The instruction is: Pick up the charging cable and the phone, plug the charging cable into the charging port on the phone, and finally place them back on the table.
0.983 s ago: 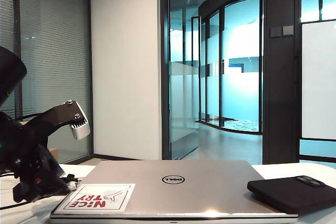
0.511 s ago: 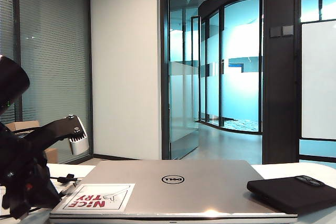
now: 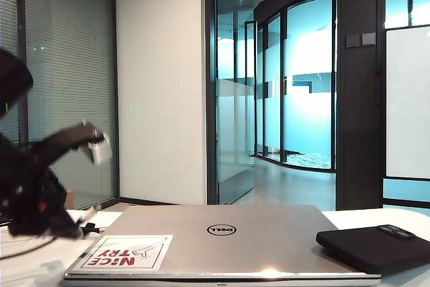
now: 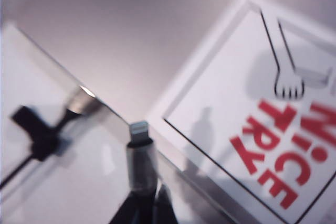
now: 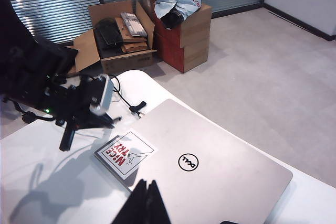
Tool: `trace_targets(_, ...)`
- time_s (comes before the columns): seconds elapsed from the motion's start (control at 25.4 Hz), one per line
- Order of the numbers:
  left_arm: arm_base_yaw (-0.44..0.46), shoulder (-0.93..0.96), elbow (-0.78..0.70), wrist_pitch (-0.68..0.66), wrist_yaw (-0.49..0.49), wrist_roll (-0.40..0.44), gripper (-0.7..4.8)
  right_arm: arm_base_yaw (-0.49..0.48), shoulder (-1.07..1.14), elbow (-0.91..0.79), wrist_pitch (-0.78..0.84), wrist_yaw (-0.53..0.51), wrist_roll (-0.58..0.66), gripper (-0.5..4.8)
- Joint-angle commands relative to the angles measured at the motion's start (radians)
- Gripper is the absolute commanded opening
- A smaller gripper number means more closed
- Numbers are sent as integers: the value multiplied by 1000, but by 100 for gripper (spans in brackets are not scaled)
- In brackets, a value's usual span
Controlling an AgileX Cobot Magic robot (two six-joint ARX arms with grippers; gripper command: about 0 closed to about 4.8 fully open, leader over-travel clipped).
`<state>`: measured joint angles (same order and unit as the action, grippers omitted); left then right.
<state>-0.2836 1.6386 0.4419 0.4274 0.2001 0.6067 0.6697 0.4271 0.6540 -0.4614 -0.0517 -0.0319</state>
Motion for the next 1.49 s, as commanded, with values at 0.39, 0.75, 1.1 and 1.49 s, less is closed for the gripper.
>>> trace_targets(0.39, -68, -354, 124, -373, 3, -517, -7, 0, 49, 5, 64, 9, 111, -3)
trace_targets(0.75, -308, -431, 256, -446, 3, -738, -7, -14, 61, 5, 97, 132, 256, -3)
trace_targets(1.1, -433, -432, 295, -455, 3, -827, -7, -149, 61, 0, 42, 96, 321, -3)
trace_targets(1.49, -435, -432, 295, -456, 3, -747, -7, -405, 5, -214, 138, -207, 645, -3)
